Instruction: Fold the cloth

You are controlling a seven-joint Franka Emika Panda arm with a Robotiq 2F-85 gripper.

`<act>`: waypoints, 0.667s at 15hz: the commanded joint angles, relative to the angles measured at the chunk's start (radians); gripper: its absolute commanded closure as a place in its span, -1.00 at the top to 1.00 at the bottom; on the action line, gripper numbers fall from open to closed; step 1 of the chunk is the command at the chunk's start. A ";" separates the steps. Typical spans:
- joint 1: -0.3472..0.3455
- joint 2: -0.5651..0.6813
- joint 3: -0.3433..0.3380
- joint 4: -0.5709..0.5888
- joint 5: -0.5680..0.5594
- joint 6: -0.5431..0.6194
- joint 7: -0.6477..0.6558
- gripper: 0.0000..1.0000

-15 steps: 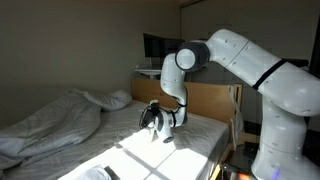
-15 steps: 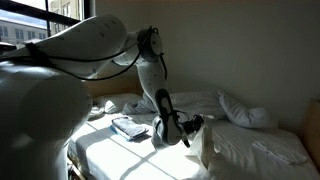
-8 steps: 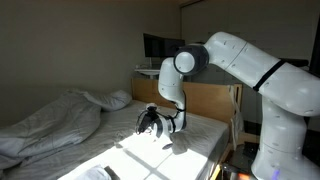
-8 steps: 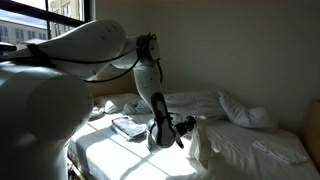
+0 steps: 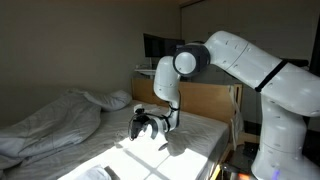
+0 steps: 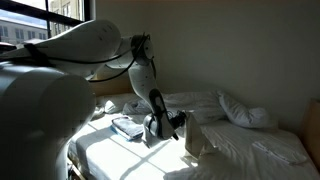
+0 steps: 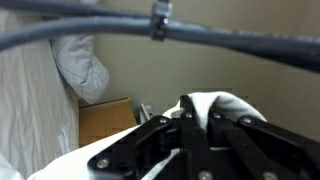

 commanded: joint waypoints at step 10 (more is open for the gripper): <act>0.139 0.136 -0.156 0.173 -0.012 0.353 -0.116 -0.81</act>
